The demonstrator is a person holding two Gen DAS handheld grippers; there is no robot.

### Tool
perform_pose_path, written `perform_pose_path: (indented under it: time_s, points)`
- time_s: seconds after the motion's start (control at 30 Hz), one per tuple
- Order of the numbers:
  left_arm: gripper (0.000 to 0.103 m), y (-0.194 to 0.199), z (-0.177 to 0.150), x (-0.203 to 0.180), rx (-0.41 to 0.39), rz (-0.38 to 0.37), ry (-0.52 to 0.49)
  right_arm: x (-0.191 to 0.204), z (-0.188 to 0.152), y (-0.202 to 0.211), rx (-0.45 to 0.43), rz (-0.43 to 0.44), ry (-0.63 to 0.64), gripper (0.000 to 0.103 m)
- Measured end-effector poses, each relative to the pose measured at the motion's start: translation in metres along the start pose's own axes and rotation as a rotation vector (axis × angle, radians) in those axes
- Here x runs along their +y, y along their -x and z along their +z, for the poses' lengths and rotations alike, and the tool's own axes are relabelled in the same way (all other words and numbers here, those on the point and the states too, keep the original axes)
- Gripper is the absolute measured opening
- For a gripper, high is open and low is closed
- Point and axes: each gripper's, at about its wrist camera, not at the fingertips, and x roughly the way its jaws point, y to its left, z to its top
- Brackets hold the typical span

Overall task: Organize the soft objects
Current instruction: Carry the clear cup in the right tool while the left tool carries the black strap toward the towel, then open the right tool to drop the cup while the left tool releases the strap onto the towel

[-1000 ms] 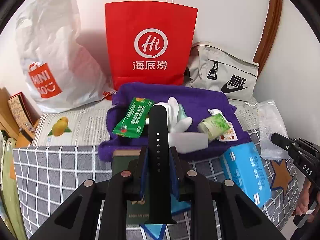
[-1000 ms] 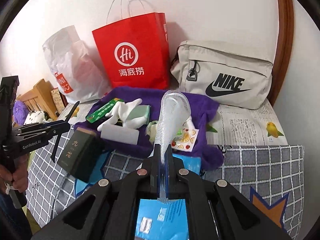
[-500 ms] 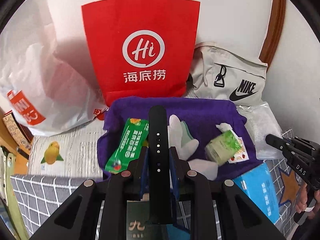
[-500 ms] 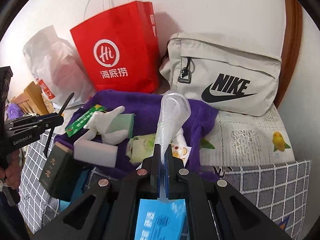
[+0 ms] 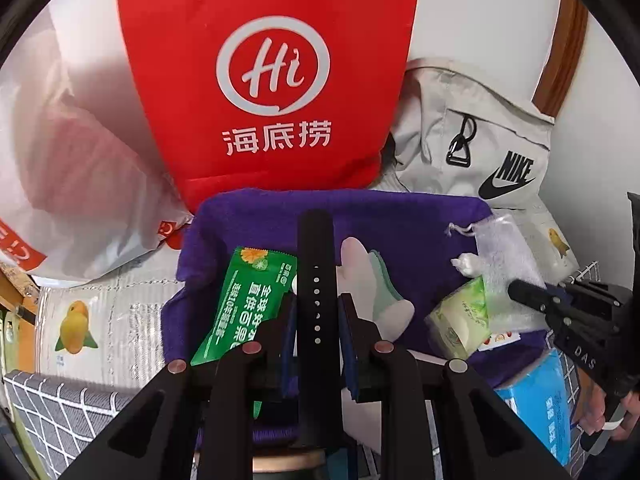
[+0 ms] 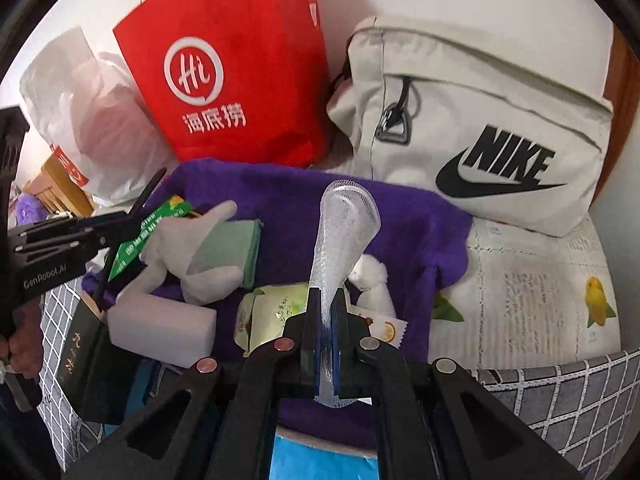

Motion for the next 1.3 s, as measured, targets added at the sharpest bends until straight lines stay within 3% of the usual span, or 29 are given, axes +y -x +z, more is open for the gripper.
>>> perform_pose_path:
  time_s: [0.2, 0.3, 0.37, 0.47, 0.53, 0.6, 0.67, 0.93, 1.17, 1.3]
  points:
    - [0.020, -0.013, 0.004, -0.002, 0.024, 0.016, -0.014, -0.006, -0.001, -0.009, 0.038, -0.011, 0.003, 0.005]
    - [0.021, -0.017, 0.003, -0.001, 0.038, 0.020, -0.014, -0.009, -0.002, -0.012, 0.045, -0.011, 0.004, 0.011]
    - [0.024, -0.018, 0.002, -0.001, 0.039, 0.034, -0.016, -0.009, -0.001, -0.014, 0.048, -0.023, 0.007, 0.029]
    - [0.036, -0.018, 0.003, 0.002, 0.031, 0.057, -0.007, -0.007, 0.000, -0.013, 0.037, -0.031, 0.018, 0.044]
    - [0.039, -0.017, 0.004, 0.004, 0.025, 0.070, -0.009, -0.006, 0.000, -0.009, 0.027, -0.040, 0.027, 0.044]
    - [0.055, -0.013, 0.005, 0.005, 0.022, 0.084, -0.010, -0.005, 0.002, -0.006, 0.024, -0.042, 0.027, 0.044]
    - [0.061, -0.007, 0.004, 0.005, 0.012, 0.095, -0.012, -0.004, 0.002, -0.002, 0.022, -0.039, 0.024, 0.045]
    - [0.072, 0.028, -0.005, 0.007, -0.019, 0.145, 0.007, 0.008, -0.002, 0.026, -0.010, -0.041, 0.012, 0.045]
    - [0.079, 0.064, -0.032, 0.008, -0.034, 0.131, 0.047, 0.027, -0.013, 0.064, -0.064, -0.080, 0.023, 0.064]
    - [0.080, 0.084, -0.052, 0.009, -0.032, 0.122, 0.066, 0.039, -0.027, 0.084, -0.070, -0.098, 0.021, 0.065]
